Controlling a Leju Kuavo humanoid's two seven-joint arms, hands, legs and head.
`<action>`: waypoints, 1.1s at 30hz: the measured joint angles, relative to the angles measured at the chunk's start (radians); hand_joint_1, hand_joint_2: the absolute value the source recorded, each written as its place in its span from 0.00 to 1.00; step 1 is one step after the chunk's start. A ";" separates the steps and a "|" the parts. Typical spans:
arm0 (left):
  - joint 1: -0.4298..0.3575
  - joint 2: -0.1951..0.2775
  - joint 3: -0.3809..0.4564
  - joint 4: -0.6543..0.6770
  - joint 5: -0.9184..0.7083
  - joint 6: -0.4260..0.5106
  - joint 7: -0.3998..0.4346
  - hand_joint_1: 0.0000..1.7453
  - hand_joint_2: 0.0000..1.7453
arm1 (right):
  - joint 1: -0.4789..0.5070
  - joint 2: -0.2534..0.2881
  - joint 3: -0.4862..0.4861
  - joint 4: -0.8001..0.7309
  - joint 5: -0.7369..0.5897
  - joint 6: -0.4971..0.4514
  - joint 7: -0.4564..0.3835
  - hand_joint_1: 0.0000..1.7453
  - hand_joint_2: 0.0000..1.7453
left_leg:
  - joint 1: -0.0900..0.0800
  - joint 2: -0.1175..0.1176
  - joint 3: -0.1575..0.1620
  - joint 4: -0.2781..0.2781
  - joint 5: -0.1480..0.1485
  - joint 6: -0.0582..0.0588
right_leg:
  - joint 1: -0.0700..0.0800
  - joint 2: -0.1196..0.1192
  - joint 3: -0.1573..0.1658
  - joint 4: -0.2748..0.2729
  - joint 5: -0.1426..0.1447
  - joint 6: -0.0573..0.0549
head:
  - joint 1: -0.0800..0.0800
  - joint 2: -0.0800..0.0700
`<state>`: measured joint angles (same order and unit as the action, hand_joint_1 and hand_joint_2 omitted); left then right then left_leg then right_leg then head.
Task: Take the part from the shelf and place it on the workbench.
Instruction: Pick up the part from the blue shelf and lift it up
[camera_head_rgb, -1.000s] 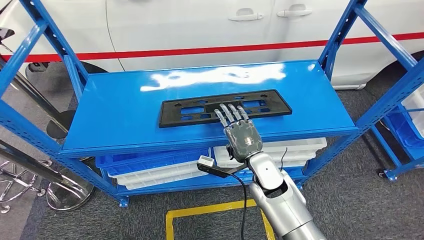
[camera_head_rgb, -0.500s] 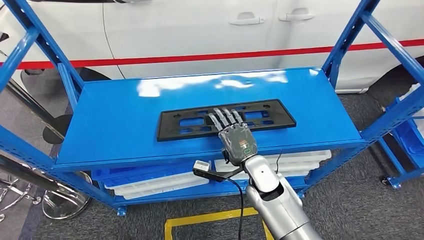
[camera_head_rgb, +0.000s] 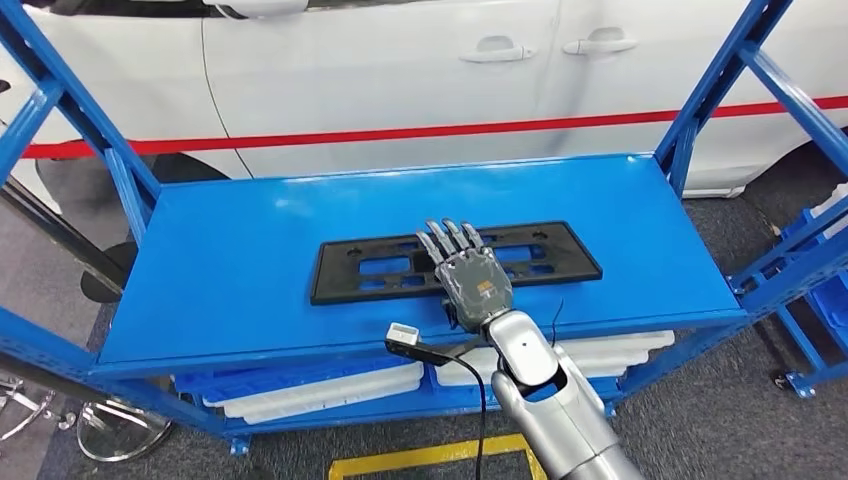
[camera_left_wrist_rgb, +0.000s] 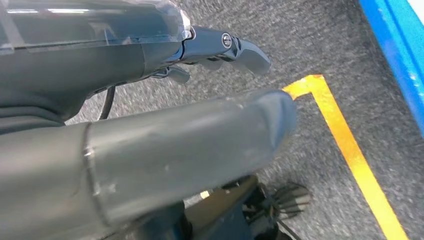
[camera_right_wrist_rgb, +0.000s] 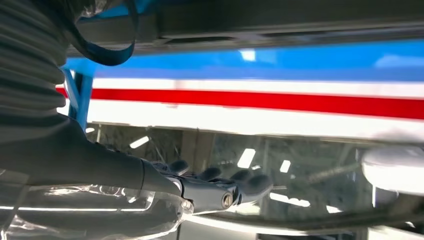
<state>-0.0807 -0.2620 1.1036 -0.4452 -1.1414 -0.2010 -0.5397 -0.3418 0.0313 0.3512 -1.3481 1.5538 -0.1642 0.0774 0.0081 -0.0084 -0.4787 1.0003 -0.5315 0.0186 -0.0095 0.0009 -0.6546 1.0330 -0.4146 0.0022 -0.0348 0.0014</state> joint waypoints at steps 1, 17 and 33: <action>0.000 0.000 0.000 0.000 0.000 0.000 0.000 0.00 0.00 | 0.000 0.000 0.000 0.000 0.000 0.000 0.000 0.00 1.00 | 0.001 0.001 0.003 0.008 -0.004 -0.006 | -0.001 0.001 0.008 -0.004 0.002 -0.007 | 0.000 0.000; -0.006 0.004 -0.003 -0.004 0.006 0.027 0.011 0.00 0.00 | -0.001 0.003 0.013 -0.002 0.000 0.016 0.015 0.00 1.00 | 0.000 0.003 -0.116 0.011 0.093 0.019 | 0.002 0.004 0.072 0.003 -0.066 0.007 | -0.001 0.000; -0.013 0.004 -0.022 -0.010 0.017 0.031 0.010 0.00 0.00 | 0.003 0.002 0.028 0.012 0.000 0.019 0.004 0.00 1.00 | 0.000 0.002 -0.107 0.033 0.055 -0.006 | -0.001 0.003 0.053 -0.012 -0.034 -0.012 | -0.001 0.000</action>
<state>-0.0936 -0.2576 1.0814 -0.4554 -1.1245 -0.1701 -0.5293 -0.3385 0.0333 0.3792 -1.3364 1.5538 -0.1455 0.0819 0.0080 -0.0068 -0.5854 1.0334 -0.4767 0.0123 -0.0109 0.0041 -0.6021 1.0210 -0.4485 -0.0097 -0.0358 0.0014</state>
